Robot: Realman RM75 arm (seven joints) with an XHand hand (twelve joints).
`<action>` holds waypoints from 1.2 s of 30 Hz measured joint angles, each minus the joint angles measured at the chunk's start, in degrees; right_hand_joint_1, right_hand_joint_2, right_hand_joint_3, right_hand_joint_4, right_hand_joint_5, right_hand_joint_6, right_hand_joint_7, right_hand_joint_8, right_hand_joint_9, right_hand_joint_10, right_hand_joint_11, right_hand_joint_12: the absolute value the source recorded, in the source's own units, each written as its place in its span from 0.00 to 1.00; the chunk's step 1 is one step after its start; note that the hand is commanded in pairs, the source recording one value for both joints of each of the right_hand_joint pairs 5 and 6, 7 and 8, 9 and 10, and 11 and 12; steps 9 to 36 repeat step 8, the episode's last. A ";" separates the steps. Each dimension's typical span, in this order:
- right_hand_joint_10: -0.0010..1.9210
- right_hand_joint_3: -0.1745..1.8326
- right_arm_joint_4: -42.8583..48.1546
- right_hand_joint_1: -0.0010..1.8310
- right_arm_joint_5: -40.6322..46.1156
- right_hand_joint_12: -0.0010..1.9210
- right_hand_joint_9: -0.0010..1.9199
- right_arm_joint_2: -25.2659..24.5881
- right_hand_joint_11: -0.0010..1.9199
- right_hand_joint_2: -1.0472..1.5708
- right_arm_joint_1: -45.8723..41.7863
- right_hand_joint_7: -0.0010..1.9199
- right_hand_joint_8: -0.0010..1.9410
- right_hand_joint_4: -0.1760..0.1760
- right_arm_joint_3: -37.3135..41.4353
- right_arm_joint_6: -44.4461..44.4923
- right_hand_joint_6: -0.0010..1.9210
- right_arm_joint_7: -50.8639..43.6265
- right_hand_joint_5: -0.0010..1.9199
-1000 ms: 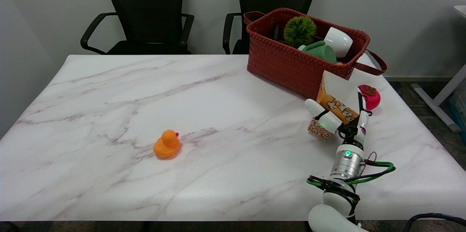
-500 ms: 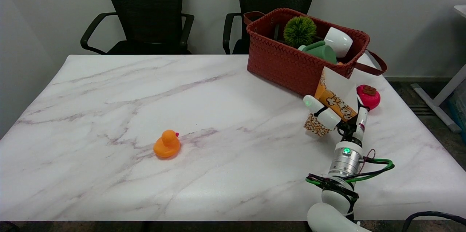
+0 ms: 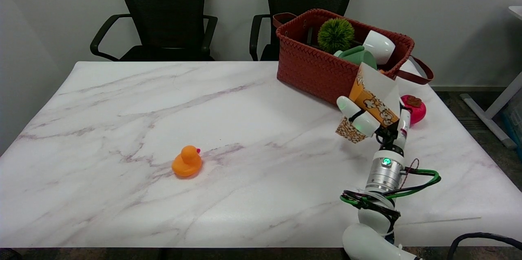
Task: Pick up the popcorn box.
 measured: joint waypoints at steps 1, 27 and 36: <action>0.51 0.21 0.28 0.61 -0.42 0.53 0.51 0.02 0.53 0.56 0.10 0.63 0.63 0.50 -0.01 -0.02 0.29 -0.04 0.29; 0.51 0.22 2.40 0.61 -4.06 0.53 0.51 0.34 0.53 0.56 1.26 0.63 0.62 0.50 -0.16 -0.89 0.29 -0.30 0.29; 0.51 0.22 2.40 0.61 -4.06 0.53 0.51 0.34 0.53 0.56 1.26 0.63 0.62 0.50 -0.16 -0.89 0.29 -0.30 0.29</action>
